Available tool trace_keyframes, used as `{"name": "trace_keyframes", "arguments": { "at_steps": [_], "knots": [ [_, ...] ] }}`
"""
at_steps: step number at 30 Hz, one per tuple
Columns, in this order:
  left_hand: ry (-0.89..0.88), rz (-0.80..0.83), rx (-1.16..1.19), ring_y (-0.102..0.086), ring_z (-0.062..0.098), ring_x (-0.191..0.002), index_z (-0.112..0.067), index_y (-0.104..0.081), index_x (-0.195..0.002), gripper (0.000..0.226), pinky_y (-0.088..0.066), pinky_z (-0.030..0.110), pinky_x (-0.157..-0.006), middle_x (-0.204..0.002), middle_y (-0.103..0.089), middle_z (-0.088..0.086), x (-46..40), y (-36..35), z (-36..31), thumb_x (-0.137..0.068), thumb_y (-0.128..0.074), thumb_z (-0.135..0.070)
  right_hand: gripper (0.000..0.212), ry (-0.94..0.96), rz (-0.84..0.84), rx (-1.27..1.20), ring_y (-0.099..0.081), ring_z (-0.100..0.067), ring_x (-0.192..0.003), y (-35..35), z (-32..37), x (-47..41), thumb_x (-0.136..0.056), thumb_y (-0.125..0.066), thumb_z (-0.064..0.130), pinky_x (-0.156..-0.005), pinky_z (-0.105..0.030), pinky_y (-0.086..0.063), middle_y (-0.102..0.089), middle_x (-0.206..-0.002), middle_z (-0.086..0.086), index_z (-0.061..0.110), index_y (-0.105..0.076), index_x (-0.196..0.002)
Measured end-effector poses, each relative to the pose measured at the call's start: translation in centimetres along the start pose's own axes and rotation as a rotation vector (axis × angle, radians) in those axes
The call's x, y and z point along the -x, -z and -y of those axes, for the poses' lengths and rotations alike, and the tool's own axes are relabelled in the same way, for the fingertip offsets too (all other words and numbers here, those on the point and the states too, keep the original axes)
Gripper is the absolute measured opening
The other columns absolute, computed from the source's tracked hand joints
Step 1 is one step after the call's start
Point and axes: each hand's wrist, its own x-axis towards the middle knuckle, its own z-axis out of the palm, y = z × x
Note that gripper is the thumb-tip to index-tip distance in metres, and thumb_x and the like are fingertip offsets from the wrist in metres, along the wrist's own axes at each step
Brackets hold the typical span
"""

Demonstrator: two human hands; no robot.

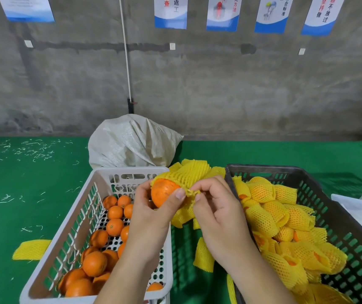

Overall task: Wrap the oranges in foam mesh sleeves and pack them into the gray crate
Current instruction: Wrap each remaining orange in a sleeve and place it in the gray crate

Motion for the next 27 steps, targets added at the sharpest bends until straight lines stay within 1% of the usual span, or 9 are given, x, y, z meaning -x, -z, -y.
{"name": "trace_keyframes", "arguments": {
  "at_steps": [3, 5, 7, 10, 13, 17, 22, 25, 27],
  "knots": [
    [0.056, 0.011, 0.064, -0.074, 0.023, -0.111, -0.033, -0.052, -0.136, 0.094, -0.059, 0.039, -0.093, -0.120, -0.074, 0.009, 0.6, -0.5, 0.3, -0.059, -0.086, -0.075, 0.018, -0.011, -0.002, -0.035, -0.060, -0.015, -0.105, -0.8, 0.3, 0.6, -0.096, -0.056, 0.019, -0.081, -0.017, -0.049, -0.053, -0.111, 0.008, 0.031, -0.060, -0.110],
    [0.097, 0.171, 0.128, -0.070, 0.028, -0.118, -0.039, -0.053, -0.137, 0.079, -0.054, 0.045, -0.099, -0.129, -0.071, 0.012, 0.9, -0.5, 0.7, -0.070, -0.088, -0.062, 0.024, -0.017, -0.041, -0.091, -0.058, -0.006, -0.111, -0.7, 0.4, 0.8, -0.098, -0.057, 0.019, -0.082, -0.009, -0.048, -0.053, -0.120, 0.003, 0.031, -0.058, -0.118],
    [0.101, 0.297, 0.135, -0.069, 0.025, -0.115, -0.038, -0.057, -0.138, 0.066, -0.055, 0.038, -0.094, -0.128, -0.070, 0.010, 1.0, -0.2, 0.8, -0.079, -0.086, -0.041, 0.024, 0.018, -0.097, -0.052, -0.057, -0.003, -0.113, -0.3, 0.2, 0.7, -0.100, -0.056, 0.020, -0.082, -0.009, -0.050, -0.055, -0.122, 0.005, 0.026, -0.061, -0.123],
    [0.066, 0.227, 0.084, -0.072, 0.021, -0.112, -0.034, -0.062, -0.134, 0.064, -0.060, 0.036, -0.093, -0.124, -0.074, 0.003, 0.7, 0.1, 1.1, -0.075, -0.086, -0.038, 0.023, 0.071, -0.138, 0.091, -0.061, -0.012, -0.111, 0.4, -0.5, 0.2, -0.101, -0.055, 0.017, -0.087, -0.025, -0.052, -0.058, -0.114, 0.011, 0.019, -0.069, -0.119],
    [0.034, 0.134, -0.003, -0.074, 0.022, -0.102, -0.035, -0.062, -0.125, 0.064, -0.060, 0.049, -0.100, -0.114, -0.076, 0.004, 0.7, -0.1, 1.4, -0.068, -0.090, -0.042, 0.018, 0.142, -0.197, 0.162, -0.061, -0.009, -0.099, 0.5, -0.8, 0.4, -0.098, -0.057, 0.010, -0.079, -0.024, -0.050, -0.059, -0.102, 0.008, 0.012, -0.072, -0.107],
    [-0.014, 0.053, 0.020, -0.074, 0.025, -0.108, -0.042, -0.058, -0.130, 0.069, -0.061, 0.044, -0.093, -0.118, -0.075, 0.008, 0.7, -0.5, 1.5, -0.069, -0.091, -0.038, 0.013, 0.301, -0.165, 0.117, -0.061, -0.011, -0.098, -0.2, -0.6, 1.0, -0.095, -0.059, 0.013, -0.079, -0.024, -0.051, -0.059, -0.102, 0.008, 0.013, -0.070, -0.103],
    [0.079, 0.219, 0.246, -0.071, 0.030, -0.117, -0.041, -0.052, -0.145, 0.073, -0.060, 0.039, -0.091, -0.130, -0.071, 0.014, 0.7, -0.5, 1.5, -0.080, -0.083, -0.029, 0.039, 0.051, -0.069, 0.029, -0.056, -0.014, -0.121, -0.7, -1.0, 1.2, -0.098, -0.058, 0.040, -0.093, -0.022, -0.050, -0.050, -0.126, 0.018, 0.027, -0.059, -0.135],
    [0.069, 0.295, 0.262, -0.069, 0.028, -0.122, -0.033, -0.052, -0.149, 0.072, -0.060, 0.038, -0.093, -0.135, -0.069, 0.011, 0.7, -0.1, 1.4, -0.082, -0.080, -0.023, 0.039, 0.054, -0.079, 0.062, -0.056, -0.011, -0.124, -0.5, -1.6, 1.0, -0.103, -0.053, 0.036, -0.096, -0.017, -0.047, -0.053, -0.128, 0.016, 0.026, -0.059, -0.141],
    [0.035, 0.254, 0.208, -0.069, 0.029, -0.123, -0.031, -0.054, -0.147, 0.070, -0.060, 0.039, -0.093, -0.134, -0.070, 0.010, 0.7, -0.4, 1.4, -0.083, -0.082, -0.028, 0.040, 0.050, -0.083, 0.114, -0.056, -0.005, -0.122, -0.4, -1.9, 0.7, -0.103, -0.052, 0.027, -0.097, -0.016, -0.046, -0.055, -0.126, 0.015, 0.024, -0.059, -0.142]
  ]
}}
